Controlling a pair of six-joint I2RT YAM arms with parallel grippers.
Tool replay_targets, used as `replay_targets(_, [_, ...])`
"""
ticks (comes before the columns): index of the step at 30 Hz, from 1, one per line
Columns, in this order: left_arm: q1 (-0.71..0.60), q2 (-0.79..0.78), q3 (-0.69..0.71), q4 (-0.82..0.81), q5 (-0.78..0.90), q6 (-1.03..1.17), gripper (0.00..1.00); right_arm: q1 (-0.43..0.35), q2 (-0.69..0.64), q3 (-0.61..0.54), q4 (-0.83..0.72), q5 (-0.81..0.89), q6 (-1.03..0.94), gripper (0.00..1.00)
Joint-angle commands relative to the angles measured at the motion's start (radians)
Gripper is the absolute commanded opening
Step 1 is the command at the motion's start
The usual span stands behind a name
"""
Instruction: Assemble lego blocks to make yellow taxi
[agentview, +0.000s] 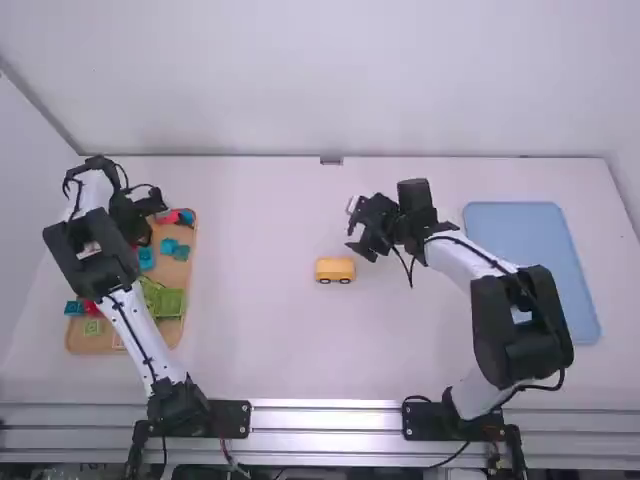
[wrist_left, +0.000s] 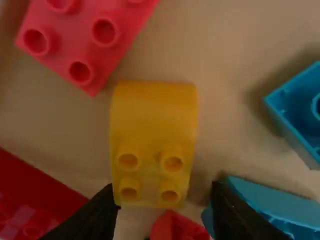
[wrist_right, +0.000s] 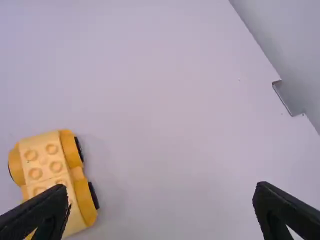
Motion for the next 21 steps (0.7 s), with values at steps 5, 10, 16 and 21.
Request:
replay_targets(5, [-0.006,0.001,-0.006,-0.016,0.054,-0.05,0.5,-0.005,-0.003,0.011,-0.005,0.0,0.01,0.98])
replay_targets(10, [-0.006,0.001,-0.006,-0.023,0.103,-0.049,0.52,-0.005,-0.003,0.011,-0.008,0.0,0.01,0.98])
replay_targets(16, [-0.005,0.001,-0.009,0.004,0.143,-0.058,0.55,-0.005,-0.003,0.011,-0.012,0.0,0.01,0.98])
replay_targets(21, [-0.007,0.001,-0.029,0.043,0.142,-0.056,0.55,-0.003,-0.003,0.011,-0.011,0.0,0.01,0.99])
